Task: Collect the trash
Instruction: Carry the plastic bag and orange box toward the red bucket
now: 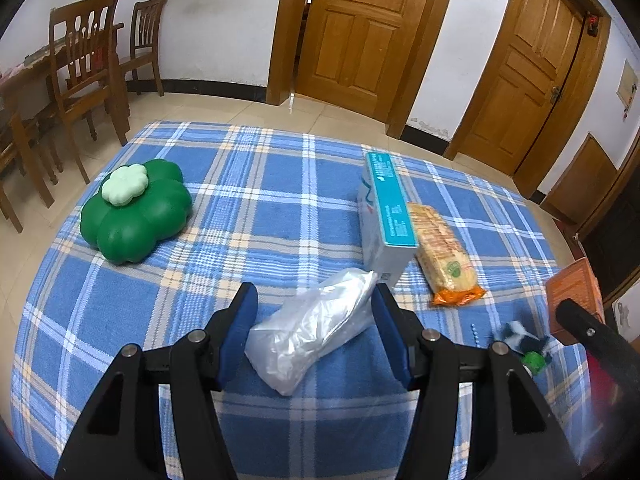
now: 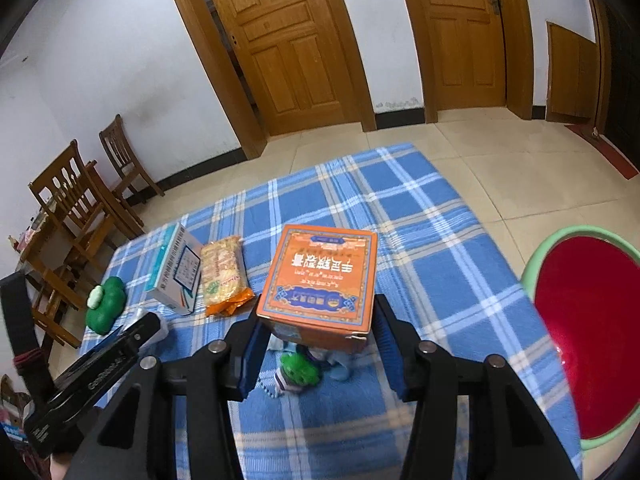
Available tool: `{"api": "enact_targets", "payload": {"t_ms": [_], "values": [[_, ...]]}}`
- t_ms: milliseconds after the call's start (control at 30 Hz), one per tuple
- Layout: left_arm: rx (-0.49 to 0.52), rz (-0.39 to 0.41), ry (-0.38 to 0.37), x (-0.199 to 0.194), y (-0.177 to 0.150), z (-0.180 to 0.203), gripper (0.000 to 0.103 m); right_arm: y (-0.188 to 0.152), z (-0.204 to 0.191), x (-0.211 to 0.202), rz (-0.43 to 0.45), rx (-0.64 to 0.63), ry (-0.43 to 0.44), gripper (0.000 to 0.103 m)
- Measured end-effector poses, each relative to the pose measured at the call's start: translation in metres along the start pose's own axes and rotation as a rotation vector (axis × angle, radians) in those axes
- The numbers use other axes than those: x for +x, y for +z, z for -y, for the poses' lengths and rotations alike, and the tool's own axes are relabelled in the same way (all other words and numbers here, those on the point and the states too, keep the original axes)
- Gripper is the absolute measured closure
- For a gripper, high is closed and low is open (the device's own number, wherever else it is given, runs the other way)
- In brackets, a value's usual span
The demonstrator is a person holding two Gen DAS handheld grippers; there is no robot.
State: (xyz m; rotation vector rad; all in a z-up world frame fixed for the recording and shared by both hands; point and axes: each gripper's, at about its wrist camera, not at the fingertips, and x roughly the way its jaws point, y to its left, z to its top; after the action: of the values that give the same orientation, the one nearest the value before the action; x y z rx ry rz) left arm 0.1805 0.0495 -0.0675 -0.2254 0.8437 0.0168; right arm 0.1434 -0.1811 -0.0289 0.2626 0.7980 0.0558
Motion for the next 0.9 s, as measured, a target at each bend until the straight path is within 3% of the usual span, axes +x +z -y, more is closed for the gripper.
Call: {"api": "enact_targets", "payload": {"t_ms": [367, 900], "values": [[0.022, 0.017, -0.06, -0.032, -0.009, 0.023, 0.044, -0.004, 0.017, -0.054, 0.071, 0.022, 0.023, 0.05], [0.086, 0.011, -0.181, -0.083, -0.023, 0.071, 0.044, -0.019, 0.071, -0.115, 0.131, 0.119, -0.031, 0.052]]}}
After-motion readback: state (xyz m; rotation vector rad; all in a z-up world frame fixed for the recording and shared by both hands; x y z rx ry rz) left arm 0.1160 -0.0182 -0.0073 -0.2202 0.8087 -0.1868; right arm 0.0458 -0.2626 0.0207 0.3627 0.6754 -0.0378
